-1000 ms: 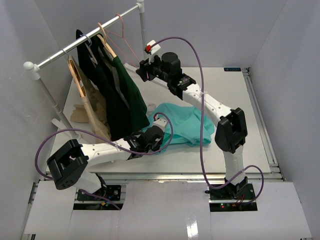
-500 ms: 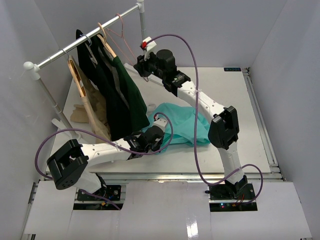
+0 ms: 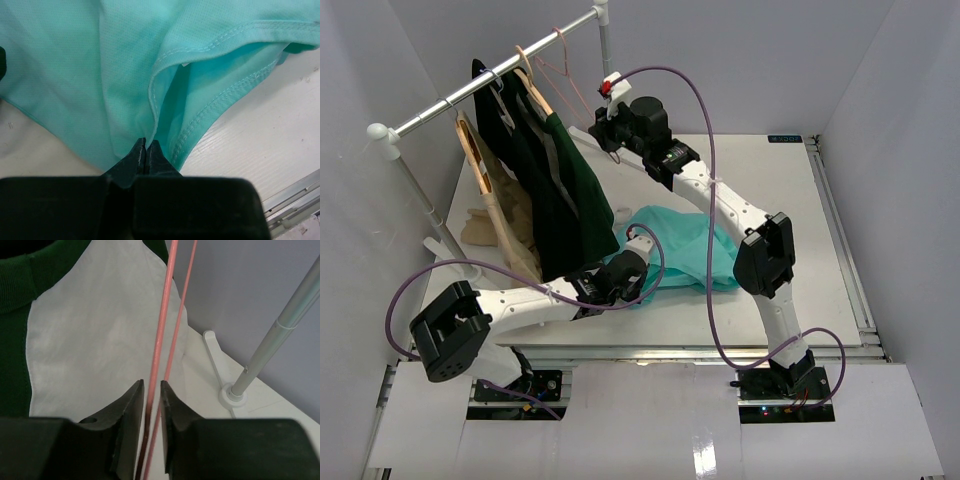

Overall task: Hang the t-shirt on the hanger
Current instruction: Pick up the hanger from the clothesline.

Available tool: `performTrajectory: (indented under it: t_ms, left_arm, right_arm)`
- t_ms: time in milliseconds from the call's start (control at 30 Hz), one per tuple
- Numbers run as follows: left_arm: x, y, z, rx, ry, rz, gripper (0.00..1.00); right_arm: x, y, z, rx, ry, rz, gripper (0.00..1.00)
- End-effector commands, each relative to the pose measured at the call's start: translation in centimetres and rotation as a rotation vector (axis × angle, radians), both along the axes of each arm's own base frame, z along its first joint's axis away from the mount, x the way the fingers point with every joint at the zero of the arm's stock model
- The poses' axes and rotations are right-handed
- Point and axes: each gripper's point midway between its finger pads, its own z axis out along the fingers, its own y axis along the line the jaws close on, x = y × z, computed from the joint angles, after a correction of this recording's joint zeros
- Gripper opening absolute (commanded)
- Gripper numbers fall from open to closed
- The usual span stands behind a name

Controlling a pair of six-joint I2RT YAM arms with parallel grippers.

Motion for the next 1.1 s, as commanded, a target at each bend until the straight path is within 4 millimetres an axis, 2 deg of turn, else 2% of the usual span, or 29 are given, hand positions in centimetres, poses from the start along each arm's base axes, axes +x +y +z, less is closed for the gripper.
performTrajectory:
  t_ms: [0,33,100,300,467,767,967,1067]
  left_arm:
    - [0.4,-0.1,2.1,-0.058,-0.036,0.015,0.00]
    - [0.4,-0.1,2.1,-0.056,-0.035,0.015,0.00]
    - [0.4,-0.2,2.0,-0.054,-0.033,0.014,0.00]
    - [0.4,0.0,2.1,-0.055,-0.036,0.018,0.00]
    - [0.4,0.0,2.0,-0.053,-0.036,0.019,0.00]
    - [0.6,0.5,1.4,-0.026,-0.038,0.041,0.00]
    - [0.6,0.5,2.0,-0.046,-0.045,0.043,0.00]
    - [0.5,0.6,2.1,-0.044,-0.048,0.044,0.00]
  right_arm:
    - [0.4,0.4,1.4,0.024,-0.035,-0.015,0.20]
    - [0.5,0.4,1.2,0.021,-0.034,-0.015,0.12]
    - [0.6,0.4,1.4,0.024,-0.040,-0.015,0.08]
    - [1.0,-0.3,1.4,0.020,-0.076,-0.055,0.08]
    - [1.1,-1.4,3.7,0.032,-0.123,-0.100,0.08]
    - [1.2,-3.3,9.2,0.082,-0.241,-0.165,0.08]
    - [1.6,-3.5,9.3,0.074,-0.284,-0.175,0.08]
    - [1.7,-3.3,9.9,0.073,-0.311,-0.166,0.08]
